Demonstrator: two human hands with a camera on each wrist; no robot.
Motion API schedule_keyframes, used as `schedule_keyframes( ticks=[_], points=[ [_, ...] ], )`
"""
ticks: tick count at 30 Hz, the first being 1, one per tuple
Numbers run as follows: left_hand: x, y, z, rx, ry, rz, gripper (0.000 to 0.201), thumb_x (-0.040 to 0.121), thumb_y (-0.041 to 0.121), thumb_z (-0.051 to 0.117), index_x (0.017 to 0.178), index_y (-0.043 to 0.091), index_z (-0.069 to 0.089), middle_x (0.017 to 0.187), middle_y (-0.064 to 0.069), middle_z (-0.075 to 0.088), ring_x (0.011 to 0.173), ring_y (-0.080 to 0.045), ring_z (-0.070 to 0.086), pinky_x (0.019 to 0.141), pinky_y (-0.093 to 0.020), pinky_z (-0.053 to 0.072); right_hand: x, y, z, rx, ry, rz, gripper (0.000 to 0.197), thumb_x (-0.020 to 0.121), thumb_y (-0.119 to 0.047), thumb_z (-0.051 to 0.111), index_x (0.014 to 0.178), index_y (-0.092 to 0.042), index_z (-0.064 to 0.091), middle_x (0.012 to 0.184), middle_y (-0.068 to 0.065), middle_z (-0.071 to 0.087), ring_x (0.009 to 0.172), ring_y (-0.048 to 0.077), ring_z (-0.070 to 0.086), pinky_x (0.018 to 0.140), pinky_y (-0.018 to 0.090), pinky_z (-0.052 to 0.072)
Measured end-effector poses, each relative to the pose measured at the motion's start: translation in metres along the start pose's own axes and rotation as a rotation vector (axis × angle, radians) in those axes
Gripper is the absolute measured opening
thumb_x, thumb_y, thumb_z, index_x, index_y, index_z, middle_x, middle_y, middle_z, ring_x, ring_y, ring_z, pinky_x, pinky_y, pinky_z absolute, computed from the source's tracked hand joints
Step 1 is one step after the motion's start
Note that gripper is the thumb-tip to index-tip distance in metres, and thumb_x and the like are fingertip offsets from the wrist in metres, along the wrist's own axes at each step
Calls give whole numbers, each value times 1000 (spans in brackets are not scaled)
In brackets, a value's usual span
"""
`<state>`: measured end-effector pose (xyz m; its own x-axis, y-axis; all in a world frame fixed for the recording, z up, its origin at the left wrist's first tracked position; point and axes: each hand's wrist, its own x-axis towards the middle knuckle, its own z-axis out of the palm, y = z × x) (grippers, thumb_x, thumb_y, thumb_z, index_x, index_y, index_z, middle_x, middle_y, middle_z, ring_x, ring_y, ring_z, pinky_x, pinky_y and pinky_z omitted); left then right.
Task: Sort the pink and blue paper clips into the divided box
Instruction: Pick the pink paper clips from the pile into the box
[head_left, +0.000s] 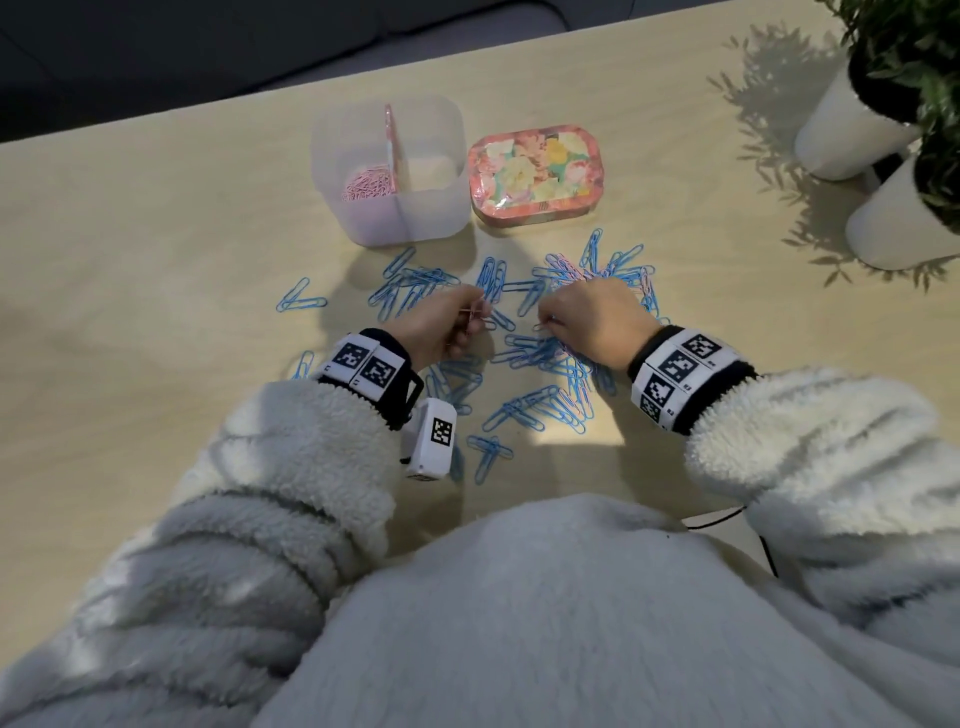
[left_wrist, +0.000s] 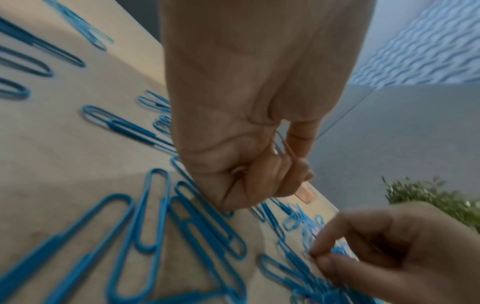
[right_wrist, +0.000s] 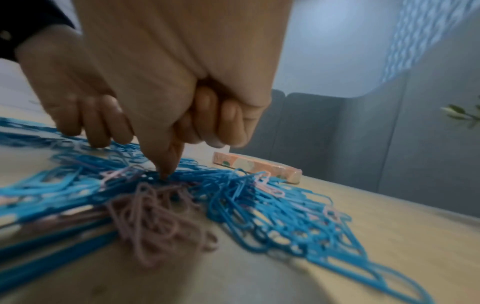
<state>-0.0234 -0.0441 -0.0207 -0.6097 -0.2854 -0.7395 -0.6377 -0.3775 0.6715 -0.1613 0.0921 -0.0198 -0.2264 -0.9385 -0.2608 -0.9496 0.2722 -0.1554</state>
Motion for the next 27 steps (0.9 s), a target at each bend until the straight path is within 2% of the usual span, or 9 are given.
schedule_keyframes(
  ticks=[3,7,11,13,16,20,23,25,27],
  points=[
    [-1,-2,10,160,12,71,36,99,30,33,67,21,47,47,10,45,43,-7,34,36,-15,24,-1,5,-4,160,19,69,16,87,-20,52,97,-15,62,93,8,69,91,30,62,65,30,34],
    [-1,-6,19,372,72,240,30,98,26,40,71,18,50,59,1,47,42,-5,44,43,-17,37,0,6,-6,260,-21,108,13,83,-26,63,91,-16,64,91,3,68,93,25,60,67,26,32],
    [1,-10,24,1005,166,345,24,84,42,59,79,19,51,70,6,53,72,-19,51,65,-29,38,7,7,-5,323,-121,154,7,83,-21,63,85,-15,63,79,-3,59,85,21,57,67,28,36],
    [1,-13,24,1145,202,373,25,81,43,62,84,19,53,83,2,59,83,-22,55,68,-30,39,8,7,-6,322,-134,150,5,83,-19,60,83,-14,62,77,-4,57,79,20,54,66,28,37],
    [0,-14,16,1160,263,409,19,84,35,59,93,18,57,90,1,59,93,-23,57,70,-29,38,6,11,-3,402,-72,158,4,82,-14,57,78,-13,59,73,0,55,71,20,50,63,27,35],
    [-5,-13,2,1161,232,406,17,89,33,54,95,17,57,100,-3,63,94,-24,59,73,-32,41,-4,24,-4,887,59,240,24,82,-1,58,66,-16,48,59,-1,53,50,8,48,53,24,40],
    [-9,-11,-4,1176,317,442,19,93,30,48,99,15,57,103,-7,64,95,-27,58,71,-31,38,-17,29,-6,1176,94,346,28,85,7,53,74,-17,45,52,0,55,36,4,51,36,18,37],
    [-10,-8,-5,1210,382,466,19,93,28,47,103,14,56,103,-8,64,96,-28,58,69,-31,36,-25,30,-7,1307,100,386,27,87,11,44,84,-16,46,61,5,53,37,5,55,34,16,38],
    [-13,-6,0,1216,401,495,19,93,29,47,104,16,55,94,-4,64,93,-28,60,66,-30,35,-30,30,-7,1394,112,420,26,88,11,40,84,-13,48,62,7,49,36,6,54,33,14,36]
  ],
)
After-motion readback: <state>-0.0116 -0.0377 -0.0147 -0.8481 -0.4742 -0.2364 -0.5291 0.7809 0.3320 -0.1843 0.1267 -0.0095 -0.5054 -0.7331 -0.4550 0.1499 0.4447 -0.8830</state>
